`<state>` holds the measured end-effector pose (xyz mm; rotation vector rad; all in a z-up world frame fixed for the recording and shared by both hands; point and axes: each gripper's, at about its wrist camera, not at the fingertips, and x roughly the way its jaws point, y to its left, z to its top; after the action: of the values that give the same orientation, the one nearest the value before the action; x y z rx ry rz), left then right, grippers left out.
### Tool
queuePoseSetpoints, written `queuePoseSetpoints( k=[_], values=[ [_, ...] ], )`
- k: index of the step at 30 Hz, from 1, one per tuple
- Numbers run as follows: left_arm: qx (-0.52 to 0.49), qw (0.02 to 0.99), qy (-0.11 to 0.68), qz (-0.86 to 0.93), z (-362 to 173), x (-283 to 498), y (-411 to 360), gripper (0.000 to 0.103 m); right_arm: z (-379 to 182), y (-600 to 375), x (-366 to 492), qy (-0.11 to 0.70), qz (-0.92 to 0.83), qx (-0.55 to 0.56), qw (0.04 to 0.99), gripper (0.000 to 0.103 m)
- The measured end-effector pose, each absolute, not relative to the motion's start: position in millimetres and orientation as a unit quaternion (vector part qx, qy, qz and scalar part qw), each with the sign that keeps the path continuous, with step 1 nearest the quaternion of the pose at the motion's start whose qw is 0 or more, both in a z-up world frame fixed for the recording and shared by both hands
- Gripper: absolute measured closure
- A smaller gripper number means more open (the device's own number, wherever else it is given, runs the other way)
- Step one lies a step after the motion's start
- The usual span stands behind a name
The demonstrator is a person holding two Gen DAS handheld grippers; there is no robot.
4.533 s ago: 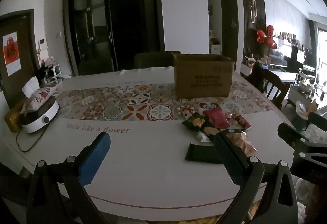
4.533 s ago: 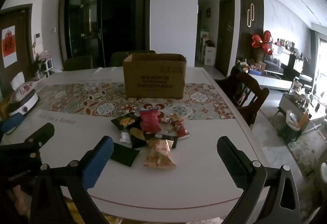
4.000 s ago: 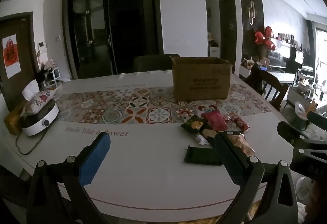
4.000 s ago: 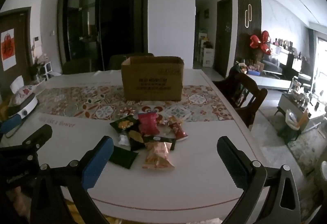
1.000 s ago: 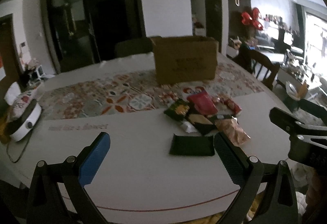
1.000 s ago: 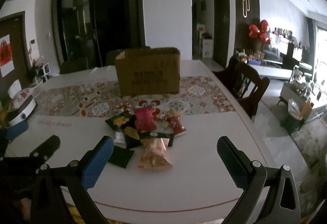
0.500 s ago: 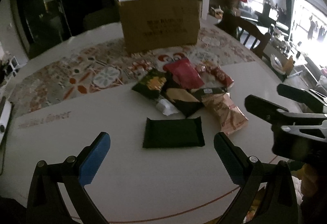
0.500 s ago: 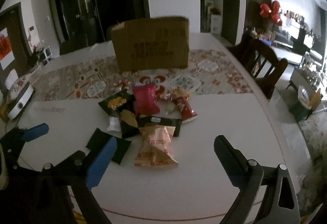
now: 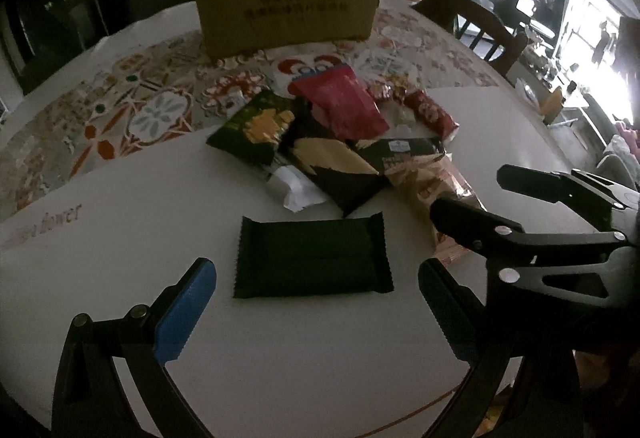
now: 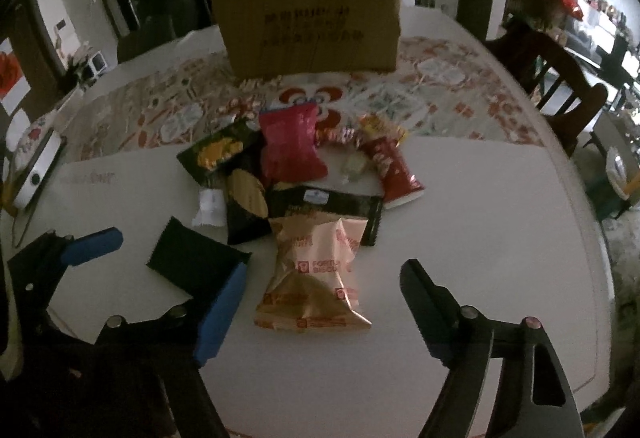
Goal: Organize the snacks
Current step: 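Grasp the black bar with the left tool while the right tool grasps the Fortune Biscuits bag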
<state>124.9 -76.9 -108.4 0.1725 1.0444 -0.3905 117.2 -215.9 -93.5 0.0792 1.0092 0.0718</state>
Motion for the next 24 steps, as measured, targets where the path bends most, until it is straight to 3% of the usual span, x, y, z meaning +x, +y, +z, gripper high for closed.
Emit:
queuePoseSetpoints(
  k=[13, 24],
  values=[
    [0.077, 0.826, 0.528, -0.181, -129, 140, -80, 0.001, -112, -216, 131, 0.511, 0.040, 0.042, 0.858, 0.035],
    [0.072, 0.821, 0.535, -0.185, -132, 142, -79, 0.014, -118, -217, 133, 0.520, 0.043, 0.051, 0.851, 0.046]
  ],
)
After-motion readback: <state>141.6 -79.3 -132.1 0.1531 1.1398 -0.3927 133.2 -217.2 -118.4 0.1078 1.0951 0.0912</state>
